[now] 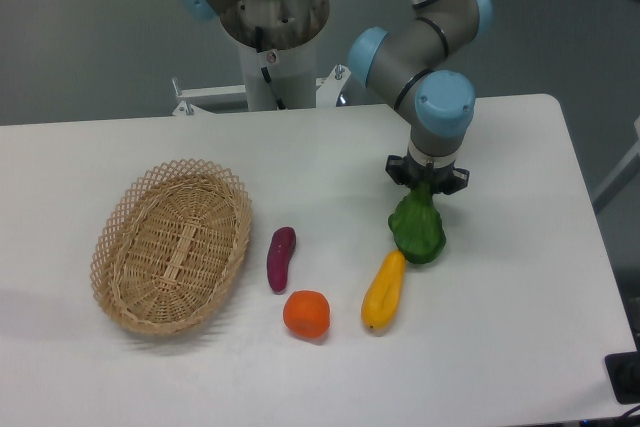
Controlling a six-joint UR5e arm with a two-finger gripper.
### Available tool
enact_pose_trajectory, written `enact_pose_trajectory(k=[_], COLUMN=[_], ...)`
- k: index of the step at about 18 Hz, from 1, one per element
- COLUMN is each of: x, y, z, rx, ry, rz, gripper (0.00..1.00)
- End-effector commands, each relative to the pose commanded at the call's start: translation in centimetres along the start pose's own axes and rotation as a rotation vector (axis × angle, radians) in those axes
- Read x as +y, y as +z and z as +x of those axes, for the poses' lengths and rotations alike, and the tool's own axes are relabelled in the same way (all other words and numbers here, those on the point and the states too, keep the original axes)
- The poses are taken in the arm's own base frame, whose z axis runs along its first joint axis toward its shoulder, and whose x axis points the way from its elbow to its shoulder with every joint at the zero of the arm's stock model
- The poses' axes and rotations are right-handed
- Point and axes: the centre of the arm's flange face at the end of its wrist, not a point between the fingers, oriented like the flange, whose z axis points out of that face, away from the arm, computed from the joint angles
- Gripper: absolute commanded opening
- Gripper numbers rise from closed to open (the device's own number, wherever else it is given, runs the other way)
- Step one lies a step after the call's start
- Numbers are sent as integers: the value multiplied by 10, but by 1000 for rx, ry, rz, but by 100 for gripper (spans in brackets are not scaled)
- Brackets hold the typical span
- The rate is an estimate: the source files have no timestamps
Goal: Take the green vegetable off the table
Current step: 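Lower the gripper onto the bok choy and close on its leaves, then lift the grasped bok choy up off the table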
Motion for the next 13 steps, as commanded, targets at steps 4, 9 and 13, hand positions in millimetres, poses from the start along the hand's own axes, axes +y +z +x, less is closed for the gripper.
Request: enact_pose_trajectory(k=[4,9,13], x=[-5,-18,-43], y=[-16,-51,-78], z=[-12,-26,-31], rx=[-18,-33,-51], ry=[33,40,62], rz=[9,36,118], gripper=[35,35,34])
